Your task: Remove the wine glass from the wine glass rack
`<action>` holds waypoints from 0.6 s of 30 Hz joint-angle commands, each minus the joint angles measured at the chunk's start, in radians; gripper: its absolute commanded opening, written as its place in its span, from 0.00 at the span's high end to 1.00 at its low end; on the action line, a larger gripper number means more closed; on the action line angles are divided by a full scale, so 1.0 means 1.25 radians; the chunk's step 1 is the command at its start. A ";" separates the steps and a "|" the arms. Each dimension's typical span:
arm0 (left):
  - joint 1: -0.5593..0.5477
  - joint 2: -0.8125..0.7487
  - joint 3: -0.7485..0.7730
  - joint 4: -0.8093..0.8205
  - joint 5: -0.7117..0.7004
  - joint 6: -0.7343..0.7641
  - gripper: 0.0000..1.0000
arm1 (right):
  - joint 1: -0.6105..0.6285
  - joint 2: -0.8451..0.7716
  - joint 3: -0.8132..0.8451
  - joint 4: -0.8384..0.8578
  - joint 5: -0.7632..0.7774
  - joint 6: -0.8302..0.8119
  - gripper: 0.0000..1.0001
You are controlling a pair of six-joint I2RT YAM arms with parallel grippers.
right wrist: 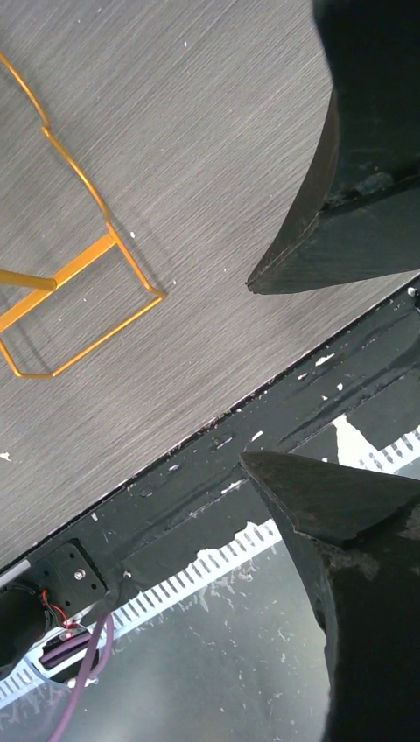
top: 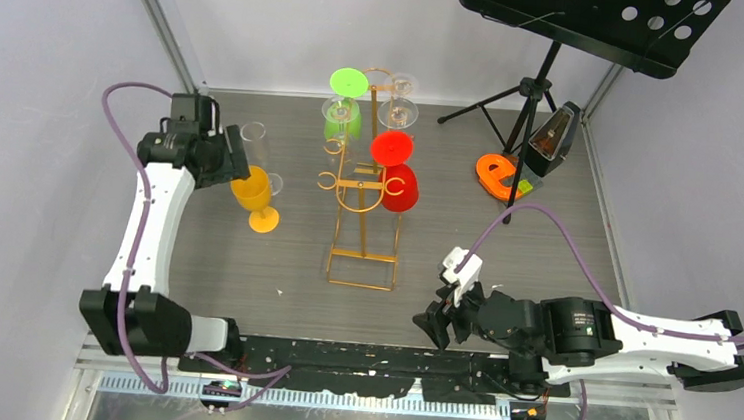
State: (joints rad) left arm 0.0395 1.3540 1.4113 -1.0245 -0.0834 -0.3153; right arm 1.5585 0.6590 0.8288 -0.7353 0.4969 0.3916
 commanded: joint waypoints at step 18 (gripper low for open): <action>-0.072 -0.183 0.086 0.260 0.352 -0.201 0.18 | 0.003 0.030 0.049 0.023 0.042 0.025 0.25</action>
State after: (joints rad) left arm -0.0460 1.1244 1.4750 -0.8642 0.1989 -0.4572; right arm 1.5585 0.7002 0.8566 -0.7380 0.5320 0.4004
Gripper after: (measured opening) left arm 0.807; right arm 0.749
